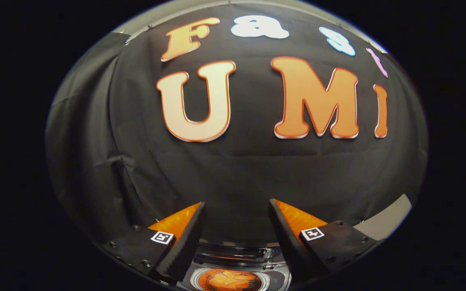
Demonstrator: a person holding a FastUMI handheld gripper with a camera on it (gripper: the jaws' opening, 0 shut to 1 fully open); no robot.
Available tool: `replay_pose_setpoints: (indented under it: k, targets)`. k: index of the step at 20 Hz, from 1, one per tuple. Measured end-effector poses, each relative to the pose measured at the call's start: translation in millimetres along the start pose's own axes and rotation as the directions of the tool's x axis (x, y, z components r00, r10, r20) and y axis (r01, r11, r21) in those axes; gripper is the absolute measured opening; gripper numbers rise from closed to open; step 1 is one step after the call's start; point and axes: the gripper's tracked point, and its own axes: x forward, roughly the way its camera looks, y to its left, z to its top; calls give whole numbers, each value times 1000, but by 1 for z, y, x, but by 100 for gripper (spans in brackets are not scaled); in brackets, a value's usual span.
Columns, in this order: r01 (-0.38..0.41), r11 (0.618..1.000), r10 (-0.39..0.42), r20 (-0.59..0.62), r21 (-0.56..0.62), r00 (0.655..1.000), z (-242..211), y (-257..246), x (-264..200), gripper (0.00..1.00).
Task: Put the clothes into the washing machine and then close the washing machine lid.
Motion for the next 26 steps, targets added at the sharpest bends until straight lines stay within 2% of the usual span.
replay_pose_setpoints:
  k: [5, 8, 14, 26]
  targets:
    - [32, 994, -17, -139, 104, 990, -46, -10, 48, 98]
    - [58, 995, -38, -230, 81, 973, -68, -11, 69, 99]
    - [83, 996, -68, -311, 36, 948, -92, -5, 86, 99]
    - [70, 997, -62, -257, 19, 965, -90, -8, 78, 97]
